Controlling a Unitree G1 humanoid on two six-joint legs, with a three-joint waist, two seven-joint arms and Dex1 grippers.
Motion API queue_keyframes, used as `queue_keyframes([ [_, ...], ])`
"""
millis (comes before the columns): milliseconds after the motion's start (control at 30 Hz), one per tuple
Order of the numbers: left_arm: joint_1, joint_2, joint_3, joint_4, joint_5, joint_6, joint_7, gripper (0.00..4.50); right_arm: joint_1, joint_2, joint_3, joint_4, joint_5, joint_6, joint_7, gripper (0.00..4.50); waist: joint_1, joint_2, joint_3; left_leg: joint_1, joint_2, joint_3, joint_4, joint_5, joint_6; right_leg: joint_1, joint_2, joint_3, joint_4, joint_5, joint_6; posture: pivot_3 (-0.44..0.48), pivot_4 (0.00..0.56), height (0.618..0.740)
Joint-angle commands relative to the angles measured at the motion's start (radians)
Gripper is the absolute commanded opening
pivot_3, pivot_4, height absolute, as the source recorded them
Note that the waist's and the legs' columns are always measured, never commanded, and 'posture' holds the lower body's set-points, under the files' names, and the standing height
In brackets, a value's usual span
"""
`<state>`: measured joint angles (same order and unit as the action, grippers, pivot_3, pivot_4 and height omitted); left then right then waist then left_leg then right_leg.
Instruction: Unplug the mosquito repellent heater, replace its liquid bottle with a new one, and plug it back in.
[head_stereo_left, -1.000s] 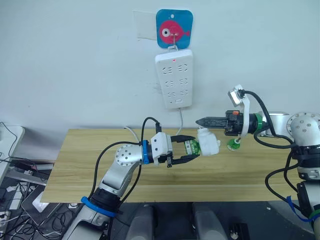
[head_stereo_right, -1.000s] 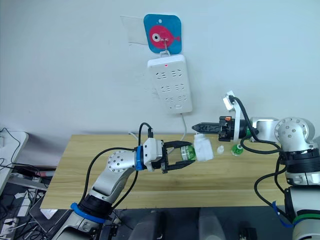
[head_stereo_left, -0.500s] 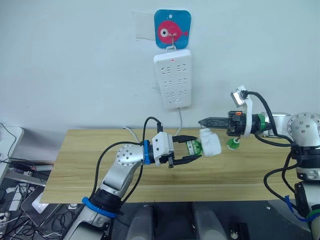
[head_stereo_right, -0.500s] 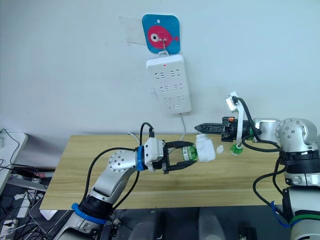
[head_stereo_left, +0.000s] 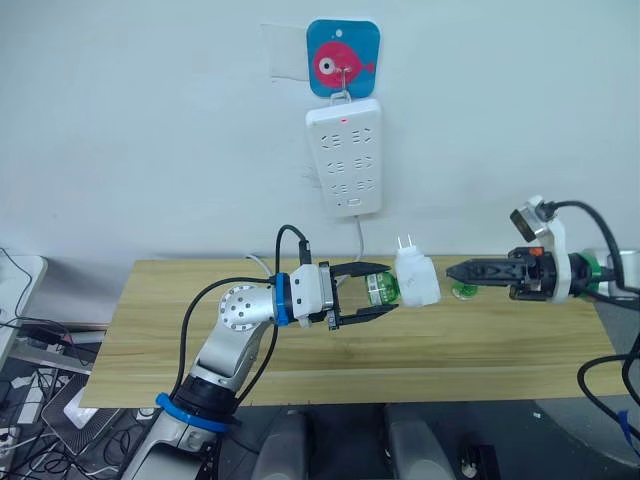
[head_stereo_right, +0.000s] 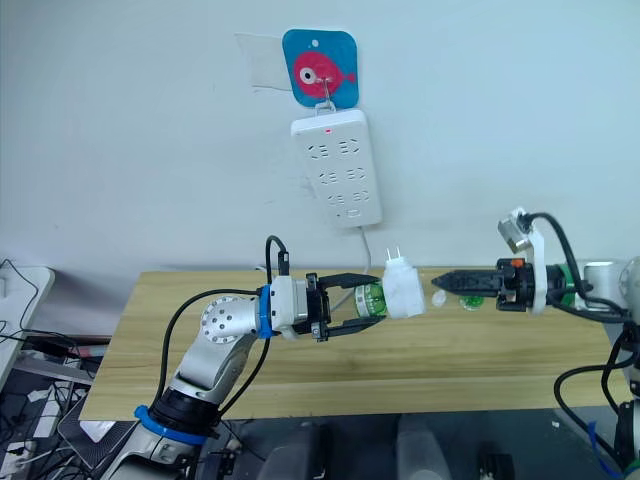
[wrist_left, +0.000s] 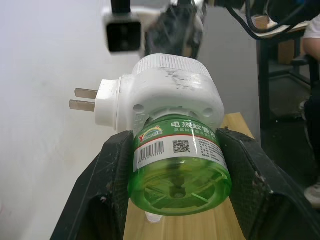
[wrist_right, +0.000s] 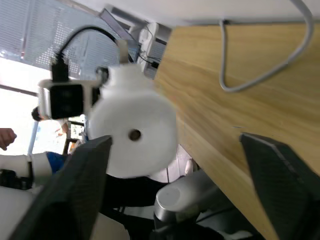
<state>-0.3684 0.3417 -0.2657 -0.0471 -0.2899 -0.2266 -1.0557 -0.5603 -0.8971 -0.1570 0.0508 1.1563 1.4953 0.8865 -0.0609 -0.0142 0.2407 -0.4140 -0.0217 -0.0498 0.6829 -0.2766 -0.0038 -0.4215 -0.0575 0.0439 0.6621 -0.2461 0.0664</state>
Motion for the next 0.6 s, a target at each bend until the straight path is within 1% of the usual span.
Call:
queue_keyframes([
  [33, -0.009, 0.001, 0.01, -0.036, -0.011, -0.02, -0.003, 2.26, -0.002, 0.013, -0.007, -0.055, 0.006, -0.024, 0.042, 4.48, -0.002, 0.0, 0.0, 0.0, 0.0, 0.0, 0.0, 0.0, 0.0, 0.0, 0.0, 0.0, 0.0, 0.0, 0.0, -0.112, 0.205, 0.74],
  [167, -0.004, 0.002, 0.005, -0.041, -0.011, -0.015, -0.004, 2.26, -0.013, 0.047, -0.016, -0.063, 0.02, -0.006, 0.034, 4.48, 0.0, 0.0, 0.0, 0.0, 0.001, -0.001, 0.0, 0.0, 0.0, 0.0, 0.001, -0.001, 0.0, 0.0, 0.0, -0.112, 0.205, 0.74],
  [200, -0.005, 0.003, 0.005, -0.043, -0.012, -0.013, -0.004, 2.26, -0.03, 0.062, -0.03, -0.043, 0.043, 0.03, 0.023, 4.48, 0.001, 0.0, 0.0, 0.0, 0.0, -0.001, 0.0, 0.0, 0.0, 0.0, 0.001, -0.001, 0.0, 0.0, 0.0, -0.091, 0.216, 0.74],
  [300, -0.005, 0.004, 0.004, -0.045, -0.014, -0.01, -0.004, 2.26, -0.051, 0.078, -0.045, -0.032, 0.071, 0.089, 0.017, 4.48, 0.004, 0.0, 0.0, 0.0, 0.0, -0.001, 0.0, 0.0, 0.0, 0.0, 0.001, -0.001, 0.0, 0.0, 0.0, -0.091, 0.216, 0.74],
  [467, -0.014, -0.004, 0.0, -0.038, -0.014, -0.012, -0.005, 2.26, -0.042, 0.11, -0.037, -0.078, 0.07, 0.102, -0.01, 4.48, 0.004, 0.0, 0.0, 0.0, 0.0, -0.002, 0.0, 0.0, 0.0, 0.0, 0.001, -0.001, -0.001, 0.0, 0.0, -0.094, 0.217, 0.74],
  [600, -0.022, -0.015, -0.006, -0.039, -0.014, -0.008, -0.002, 2.26, -0.035, 0.142, -0.023, -0.097, 0.036, 0.073, -0.037, 4.48, 0.004, 0.0, 0.0, 0.0, 0.0, -0.002, 0.0, 0.0, 0.0, 0.0, 0.001, -0.001, 0.0, 0.0, 0.0, -0.096, 0.216, 0.74],
])
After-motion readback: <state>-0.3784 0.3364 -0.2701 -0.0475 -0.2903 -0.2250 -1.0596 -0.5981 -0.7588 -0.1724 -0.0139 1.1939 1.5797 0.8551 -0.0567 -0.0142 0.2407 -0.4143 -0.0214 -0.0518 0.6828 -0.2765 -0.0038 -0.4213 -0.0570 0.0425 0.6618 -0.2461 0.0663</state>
